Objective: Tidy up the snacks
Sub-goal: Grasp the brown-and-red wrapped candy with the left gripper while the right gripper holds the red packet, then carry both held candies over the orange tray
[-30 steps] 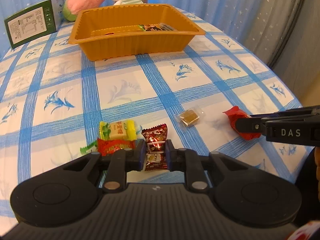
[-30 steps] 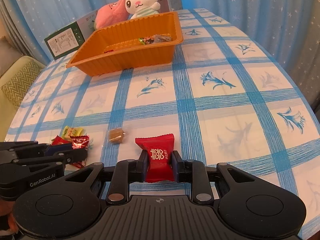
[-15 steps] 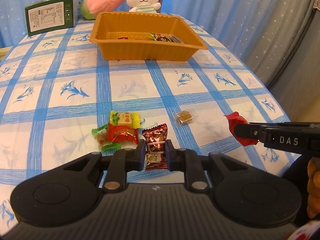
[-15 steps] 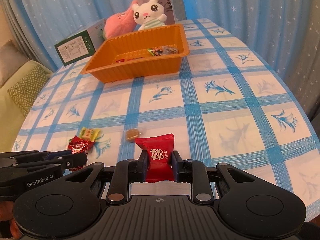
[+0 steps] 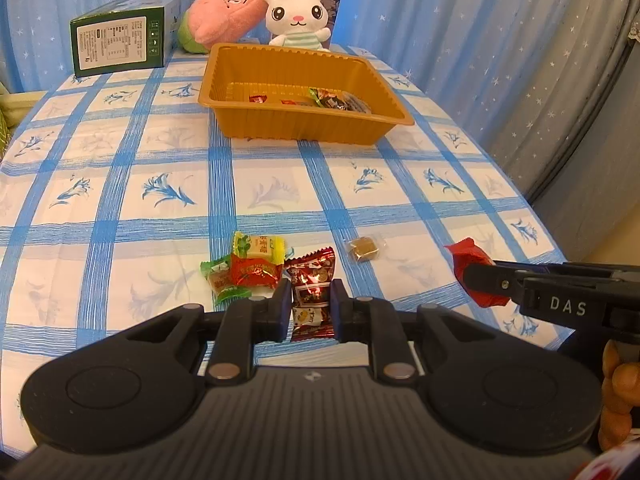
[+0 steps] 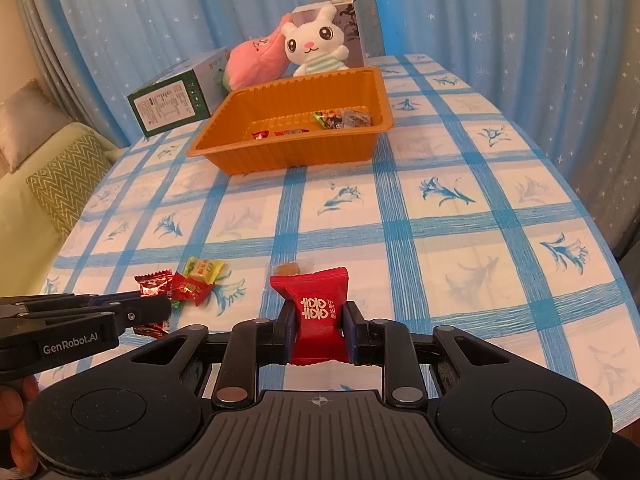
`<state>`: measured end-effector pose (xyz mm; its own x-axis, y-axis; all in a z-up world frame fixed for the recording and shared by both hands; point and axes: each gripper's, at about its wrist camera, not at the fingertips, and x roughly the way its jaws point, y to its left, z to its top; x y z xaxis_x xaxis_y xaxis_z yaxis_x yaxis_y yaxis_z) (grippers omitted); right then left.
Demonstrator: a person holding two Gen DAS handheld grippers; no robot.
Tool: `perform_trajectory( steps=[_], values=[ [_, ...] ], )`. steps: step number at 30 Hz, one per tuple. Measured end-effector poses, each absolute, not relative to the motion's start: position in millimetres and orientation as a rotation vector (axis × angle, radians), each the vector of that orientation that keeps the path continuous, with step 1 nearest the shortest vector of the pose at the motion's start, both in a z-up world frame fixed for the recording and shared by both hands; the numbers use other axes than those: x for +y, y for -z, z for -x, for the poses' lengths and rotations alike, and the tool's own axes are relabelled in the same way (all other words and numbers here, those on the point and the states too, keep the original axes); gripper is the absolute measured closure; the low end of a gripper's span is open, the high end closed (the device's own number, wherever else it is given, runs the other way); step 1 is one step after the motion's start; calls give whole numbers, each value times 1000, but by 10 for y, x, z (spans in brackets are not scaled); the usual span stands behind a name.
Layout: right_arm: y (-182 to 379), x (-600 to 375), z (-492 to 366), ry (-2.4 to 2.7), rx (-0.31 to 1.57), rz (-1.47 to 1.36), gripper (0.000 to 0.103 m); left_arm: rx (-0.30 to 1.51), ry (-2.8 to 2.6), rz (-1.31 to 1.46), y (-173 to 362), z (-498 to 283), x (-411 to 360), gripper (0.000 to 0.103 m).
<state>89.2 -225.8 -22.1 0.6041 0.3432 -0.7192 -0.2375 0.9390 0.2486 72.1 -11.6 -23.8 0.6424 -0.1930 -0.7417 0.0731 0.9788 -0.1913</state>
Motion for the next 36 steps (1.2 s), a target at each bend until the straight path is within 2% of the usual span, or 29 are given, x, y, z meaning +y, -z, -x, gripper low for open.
perform_trajectory(
  steps=[36],
  values=[
    [117,-2287,-1009,-337,830,-117,78,834,162,157,107,-857,-126,85]
  ],
)
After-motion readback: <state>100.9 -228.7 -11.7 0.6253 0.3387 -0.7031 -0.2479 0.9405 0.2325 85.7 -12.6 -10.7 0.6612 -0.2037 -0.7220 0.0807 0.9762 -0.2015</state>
